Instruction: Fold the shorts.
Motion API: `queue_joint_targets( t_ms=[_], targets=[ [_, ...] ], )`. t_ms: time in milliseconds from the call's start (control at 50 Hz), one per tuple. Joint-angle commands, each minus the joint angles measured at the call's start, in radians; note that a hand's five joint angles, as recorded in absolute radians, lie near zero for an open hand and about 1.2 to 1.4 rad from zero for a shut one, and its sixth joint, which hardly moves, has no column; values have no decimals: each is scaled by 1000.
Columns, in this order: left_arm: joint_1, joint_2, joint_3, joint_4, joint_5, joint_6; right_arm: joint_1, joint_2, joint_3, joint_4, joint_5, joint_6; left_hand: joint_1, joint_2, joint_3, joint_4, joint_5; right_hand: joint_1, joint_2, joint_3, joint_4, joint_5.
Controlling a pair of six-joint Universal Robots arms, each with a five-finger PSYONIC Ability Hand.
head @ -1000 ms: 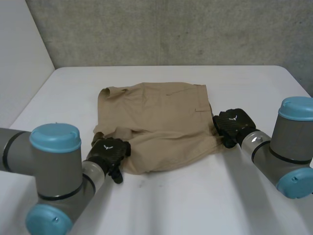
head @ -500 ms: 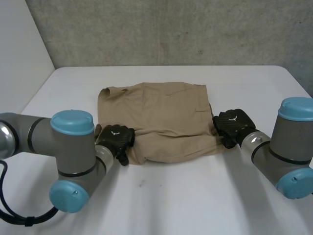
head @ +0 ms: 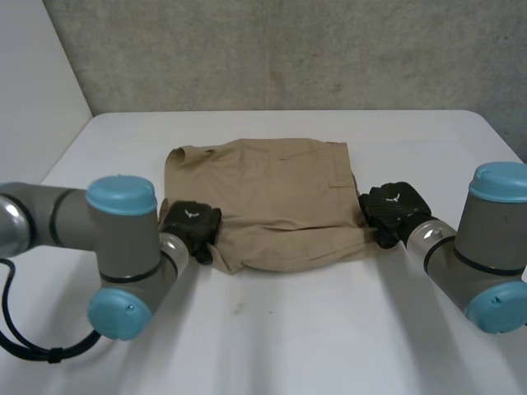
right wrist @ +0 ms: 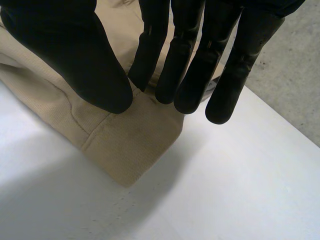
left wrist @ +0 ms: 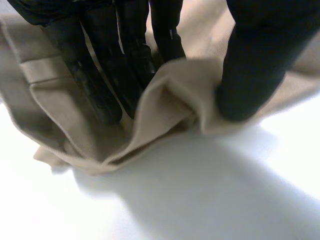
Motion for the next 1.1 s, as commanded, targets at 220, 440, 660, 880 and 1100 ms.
queue_joint_targets(
  t_ms=[220,440,660,880,1100],
  targets=[
    [-7,318,-105,-82,11,-47,4,-14,-24,85,17,-2,470,207,209,206,558,464,228,220,206,278],
    [16,291,-182,-91,14,-64,13,-20,-12,100,15,-3,470,207,209,206,558,464,228,220,206,278],
    [27,277,-237,-90,9,-64,24,-20,23,103,11,-5,470,207,209,206,558,-2,-238,-246,-259,-188],
    [24,298,-263,-93,8,-64,13,-59,66,93,8,-14,470,207,209,206,558,-87,-323,-331,-345,-273],
    [19,450,-336,-131,11,-66,11,24,53,24,11,-139,-257,-521,-519,-521,-169,180,-56,-65,-78,-6]
  ],
)
